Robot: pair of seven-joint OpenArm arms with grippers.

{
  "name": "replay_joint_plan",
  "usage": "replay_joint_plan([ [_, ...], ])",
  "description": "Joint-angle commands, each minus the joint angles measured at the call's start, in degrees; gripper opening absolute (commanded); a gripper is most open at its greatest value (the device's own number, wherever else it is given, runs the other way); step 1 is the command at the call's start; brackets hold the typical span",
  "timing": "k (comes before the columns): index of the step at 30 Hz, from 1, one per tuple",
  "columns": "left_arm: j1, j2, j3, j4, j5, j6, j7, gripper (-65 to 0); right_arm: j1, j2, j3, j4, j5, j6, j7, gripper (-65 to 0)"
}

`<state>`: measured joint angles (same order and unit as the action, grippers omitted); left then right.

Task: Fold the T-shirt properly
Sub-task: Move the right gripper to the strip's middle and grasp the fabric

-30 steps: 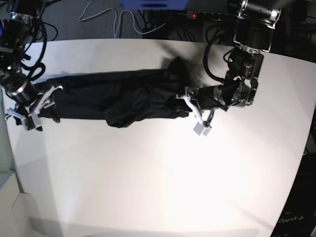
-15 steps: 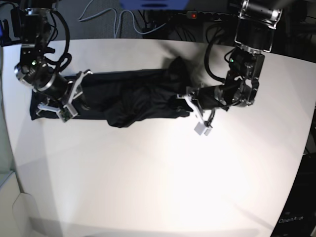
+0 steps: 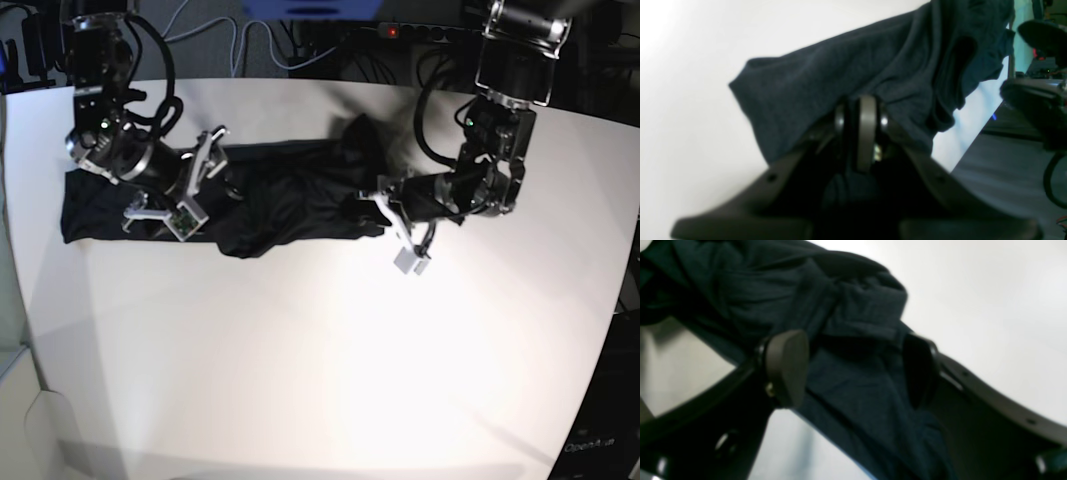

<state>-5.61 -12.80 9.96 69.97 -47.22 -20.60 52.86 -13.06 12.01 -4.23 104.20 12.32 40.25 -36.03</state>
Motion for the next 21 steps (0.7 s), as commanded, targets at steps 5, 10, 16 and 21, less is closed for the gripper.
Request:
replay_joint_plan([
  [5, 0.38, -0.70, 0.02, -0.30, 5.68, 2.62, 3.01, -59.2, 0.53, -0.89, -2.76, 0.37, 0.74, -0.25, 1.35, -20.7],
  [10, 0.38, -0.70, 0.02, -0.30, 5.68, 2.62, 3.01, -59.2, 0.44, -1.07, -7.33, -0.16, 0.74, -0.25, 1.70, -20.9],
  [16, 0.38, -0.70, 0.02, -0.30, 5.68, 2.62, 3.01, -59.2, 0.80, -0.89, -13.22, -0.07, 0.74, -0.25, 1.88, -21.0],
  [21, 0.38, -0.70, 0.02, -0.30, 5.68, 2.62, 3.01, -59.2, 0.88, -1.94, -13.48, -0.07, 0.74, -0.25, 1.88, -21.0],
])
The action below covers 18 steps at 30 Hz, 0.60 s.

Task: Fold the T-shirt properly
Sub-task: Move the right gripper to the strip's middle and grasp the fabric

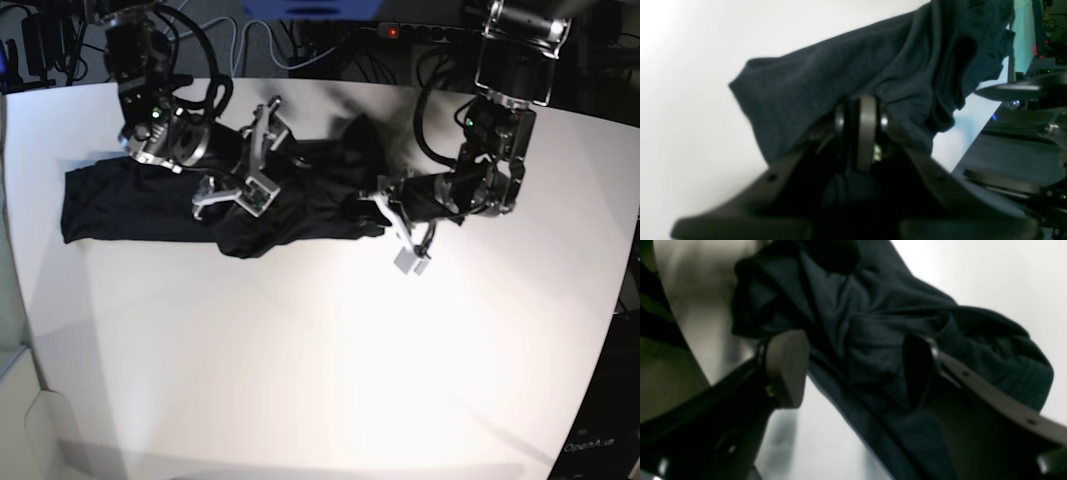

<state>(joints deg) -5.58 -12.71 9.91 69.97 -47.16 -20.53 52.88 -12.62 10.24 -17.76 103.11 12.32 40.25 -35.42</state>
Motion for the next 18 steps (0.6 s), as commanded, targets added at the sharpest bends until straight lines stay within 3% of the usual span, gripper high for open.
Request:
replay_joint_plan([
  [1, 0.35, -0.70, 0.07, -0.30, 5.62, 2.56, 2.90, -59.2, 0.53, -0.17, 0.04, 1.02, 0.74, -0.25, 1.27, -21.0],
  [18, 0.35, -0.70, 0.07, -0.30, 5.62, 2.56, 2.90, -59.2, 2.73, -2.99, -0.04, -1.35, 0.83, -0.25, 1.35, -21.3],
])
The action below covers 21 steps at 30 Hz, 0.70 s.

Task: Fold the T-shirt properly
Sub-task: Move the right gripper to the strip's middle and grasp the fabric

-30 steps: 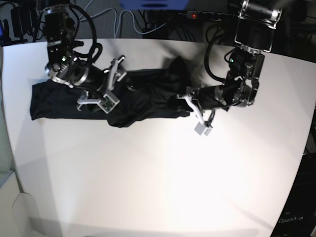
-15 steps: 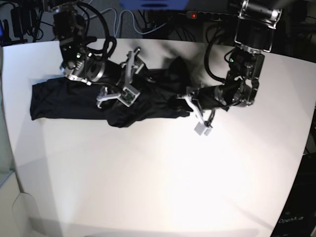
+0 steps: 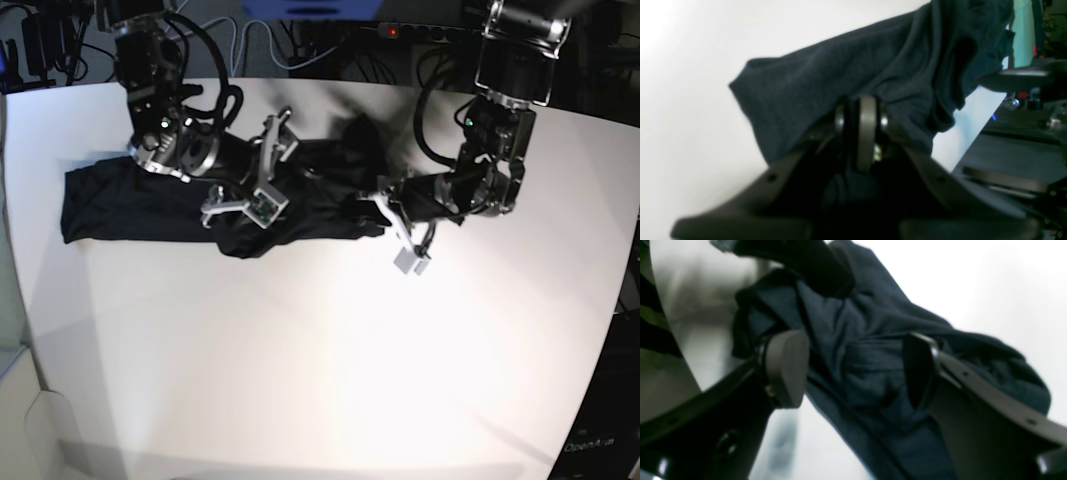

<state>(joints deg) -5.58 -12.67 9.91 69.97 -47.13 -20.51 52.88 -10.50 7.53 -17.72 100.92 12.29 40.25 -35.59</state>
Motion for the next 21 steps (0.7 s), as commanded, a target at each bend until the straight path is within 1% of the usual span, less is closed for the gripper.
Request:
replay_joint_plan([
  [1, 0.35, -0.74, 0.07, -0.30, 5.60, 2.53, 2.90, -59.2, 0.61, -0.28, -0.09, 0.57, 0.85, -0.25, 1.53, -22.2],
  [5, 0.35, -0.74, 0.07, -0.30, 5.60, 2.53, 2.90, -59.2, 1.84, -0.45, -0.09, -0.48, 0.85, -0.25, 1.53, -30.5],
  [11, 0.35, -0.74, 0.07, -0.30, 5.60, 2.53, 2.90, -59.2, 2.28, -0.54, -0.09, -2.42, 0.85, -0.25, 1.62, -36.1],
  [13, 0.35, -0.74, 0.07, -0.30, 5.60, 2.53, 2.90, -59.2, 2.81, -0.54, -0.09, -2.42, 0.85, -0.25, 1.62, -37.1],
  [21, 0.35, -0.74, 0.07, -0.30, 5.60, 2.53, 2.90, -59.2, 3.43, -0.54, -0.09, -4.27, 0.85, -0.25, 1.62, -37.0],
])
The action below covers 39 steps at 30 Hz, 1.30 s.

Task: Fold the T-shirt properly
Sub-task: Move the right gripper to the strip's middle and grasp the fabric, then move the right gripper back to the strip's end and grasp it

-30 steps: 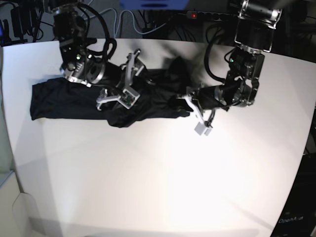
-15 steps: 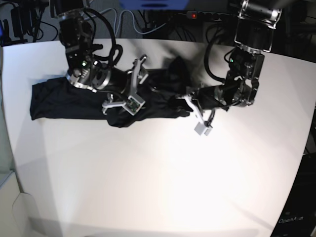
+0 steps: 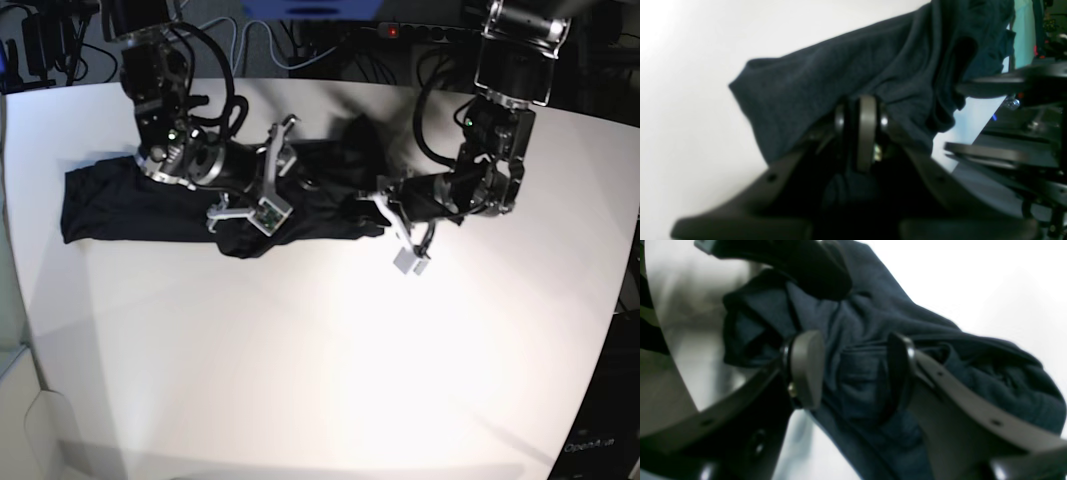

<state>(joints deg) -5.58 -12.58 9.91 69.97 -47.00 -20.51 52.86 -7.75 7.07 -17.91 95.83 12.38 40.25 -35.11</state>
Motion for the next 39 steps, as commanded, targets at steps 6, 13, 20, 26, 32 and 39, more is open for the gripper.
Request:
replay_joint_plan([
  [6, 0.18, -0.83, -0.02, -0.30, 5.46, 2.53, 2.92, -59.2, 0.23, -0.08, 0.11, -1.46, 0.76, -0.25, 5.35, -37.0],
  [13, 0.09, -0.83, -0.02, -0.30, 5.46, 2.53, 2.92, -59.2, 0.50, -0.08, 0.11, -1.46, 0.76, -0.25, 5.44, -54.0],
  [20, 0.09, -0.83, -0.02, -0.30, 5.46, 2.53, 2.92, -59.2, 0.58, 0.01, 0.11, -1.55, 0.76, -0.25, 5.35, -64.9],
  [26, 0.09, -0.92, -0.02, -0.30, 5.46, 2.53, 2.92, -59.2, 0.50, 0.36, 0.37, -1.63, 0.67, -0.25, 5.18, -64.9],
  [32, 0.09, -1.00, -0.81, -0.30, 5.46, 2.45, 2.92, -59.2, 0.58, 2.82, 0.64, -1.46, 0.67, -0.25, 5.27, -64.9],
  [39, 0.35, -0.92, -5.21, -0.30, 5.46, 2.10, 3.01, -59.2, 0.06, 5.11, 2.92, 1.53, 0.67, -0.25, 5.09, -64.9],
])
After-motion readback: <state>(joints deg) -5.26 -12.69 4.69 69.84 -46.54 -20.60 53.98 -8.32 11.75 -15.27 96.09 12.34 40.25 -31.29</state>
